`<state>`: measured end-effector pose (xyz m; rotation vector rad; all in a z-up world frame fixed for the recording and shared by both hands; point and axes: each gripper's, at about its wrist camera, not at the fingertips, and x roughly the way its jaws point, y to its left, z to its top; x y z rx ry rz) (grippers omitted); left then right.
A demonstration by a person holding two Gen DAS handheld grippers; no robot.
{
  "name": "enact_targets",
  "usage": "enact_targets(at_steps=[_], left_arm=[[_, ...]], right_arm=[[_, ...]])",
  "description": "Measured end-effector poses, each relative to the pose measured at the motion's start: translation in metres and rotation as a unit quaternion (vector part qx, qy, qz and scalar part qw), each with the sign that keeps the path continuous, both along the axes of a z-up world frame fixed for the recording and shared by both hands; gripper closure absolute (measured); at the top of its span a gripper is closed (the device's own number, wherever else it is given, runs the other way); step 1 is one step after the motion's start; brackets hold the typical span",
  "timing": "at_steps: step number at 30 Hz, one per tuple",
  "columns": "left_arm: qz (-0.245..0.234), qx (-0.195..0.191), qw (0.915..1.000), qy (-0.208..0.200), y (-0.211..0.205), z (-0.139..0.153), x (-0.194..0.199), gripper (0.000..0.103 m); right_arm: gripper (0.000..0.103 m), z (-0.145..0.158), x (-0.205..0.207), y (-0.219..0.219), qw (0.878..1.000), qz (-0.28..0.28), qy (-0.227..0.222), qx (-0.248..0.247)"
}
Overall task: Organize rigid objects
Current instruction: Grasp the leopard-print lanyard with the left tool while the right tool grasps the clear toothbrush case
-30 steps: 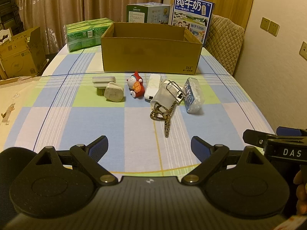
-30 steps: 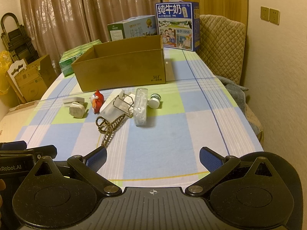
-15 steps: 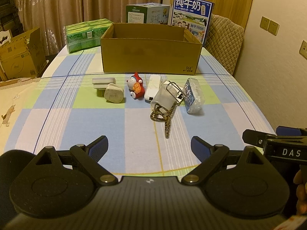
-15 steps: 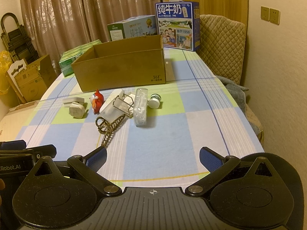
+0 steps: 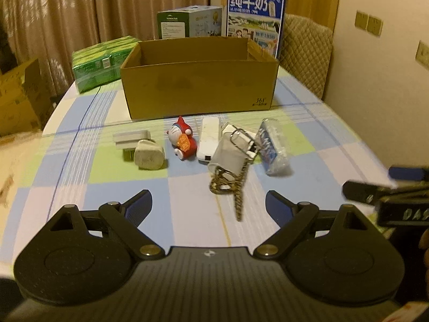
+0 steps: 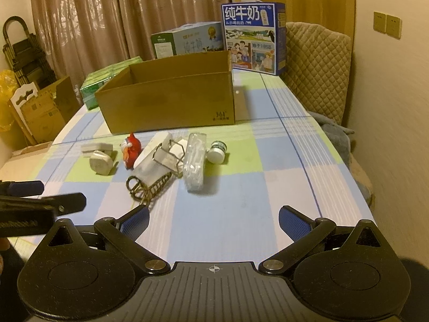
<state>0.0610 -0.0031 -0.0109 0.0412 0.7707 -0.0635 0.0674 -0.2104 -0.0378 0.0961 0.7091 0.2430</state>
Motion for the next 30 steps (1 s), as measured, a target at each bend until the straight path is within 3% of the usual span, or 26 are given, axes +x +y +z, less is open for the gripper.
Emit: enact_targets(at_steps=[6, 18, 25, 30], left_arm=[[-0.019, 0.018, 0.9996, 0.013, -0.001, -0.024, 0.036, 0.013], [-0.065, 0.006, 0.9974, 0.030, -0.011, -0.078, 0.078, 0.015], [-0.078, 0.013, 0.9966, 0.023, -0.022, -0.092, 0.093, 0.031], [-0.089, 0.025, 0.9955, 0.022, -0.030, -0.098, 0.101, 0.050]], right_arm=[[0.003, -0.015, 0.038, 0.001, 1.000, 0.008, -0.004, -0.002], [0.029, -0.038, 0.104, 0.020, 0.998, 0.053, 0.004, 0.019], [0.037, -0.052, 0.117, 0.027, 0.998, 0.062, 0.026, 0.019], [0.041, -0.054, 0.123, 0.028, 0.998, 0.057, 0.029, 0.018]])
